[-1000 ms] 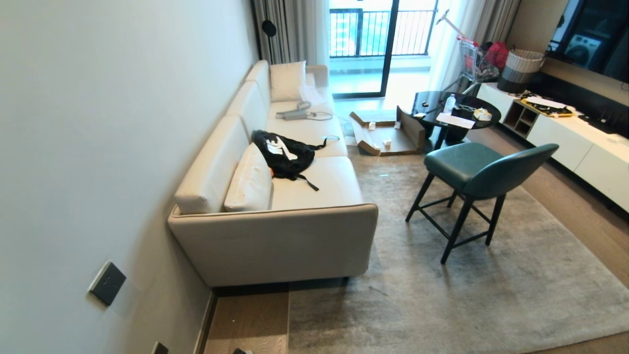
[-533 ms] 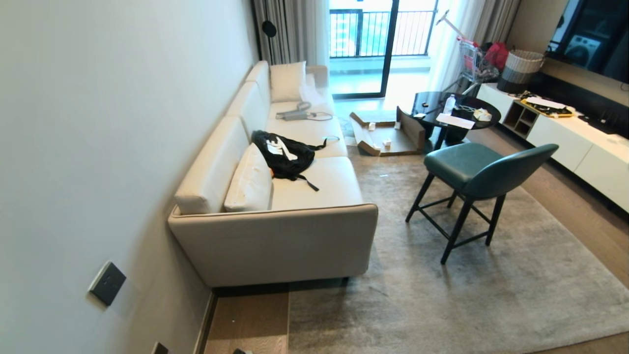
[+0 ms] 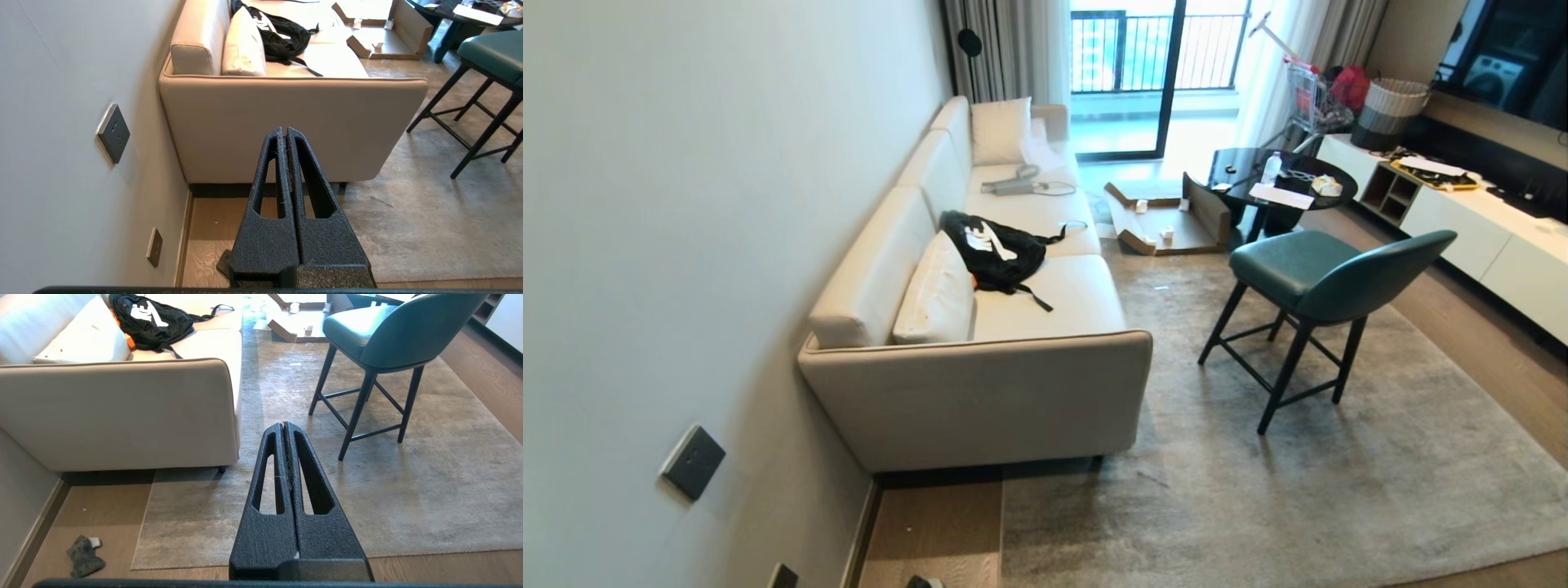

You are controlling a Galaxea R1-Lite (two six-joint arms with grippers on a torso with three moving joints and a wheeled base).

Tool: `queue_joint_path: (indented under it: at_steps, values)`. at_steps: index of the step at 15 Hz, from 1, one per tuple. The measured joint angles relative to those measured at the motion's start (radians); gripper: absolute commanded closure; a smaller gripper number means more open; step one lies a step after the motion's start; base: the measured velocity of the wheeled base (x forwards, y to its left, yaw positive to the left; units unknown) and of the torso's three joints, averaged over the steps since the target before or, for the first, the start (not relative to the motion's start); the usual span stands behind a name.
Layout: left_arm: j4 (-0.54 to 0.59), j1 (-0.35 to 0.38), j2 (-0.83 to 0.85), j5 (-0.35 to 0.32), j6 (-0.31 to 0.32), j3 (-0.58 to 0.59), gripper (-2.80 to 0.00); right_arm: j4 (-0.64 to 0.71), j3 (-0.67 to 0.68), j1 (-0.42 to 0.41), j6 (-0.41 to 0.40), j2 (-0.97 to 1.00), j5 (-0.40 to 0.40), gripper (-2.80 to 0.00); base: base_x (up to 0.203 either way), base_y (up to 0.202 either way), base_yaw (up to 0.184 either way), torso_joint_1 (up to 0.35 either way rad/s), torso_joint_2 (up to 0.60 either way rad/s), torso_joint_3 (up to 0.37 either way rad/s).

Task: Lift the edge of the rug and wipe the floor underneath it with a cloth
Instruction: Pick up the rag

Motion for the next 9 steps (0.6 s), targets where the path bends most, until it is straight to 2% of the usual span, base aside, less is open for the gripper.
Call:
queue_joint_path:
  at_steps: [9]
  values:
    - [0.000, 0.000, 0.000, 0.000, 0.000, 0.000, 0.00, 0.000, 0.000, 0.000, 0.000, 0.000, 0.000, 0.00, 0.000, 0.000, 0.000, -0.130, 0.32, 0.185]
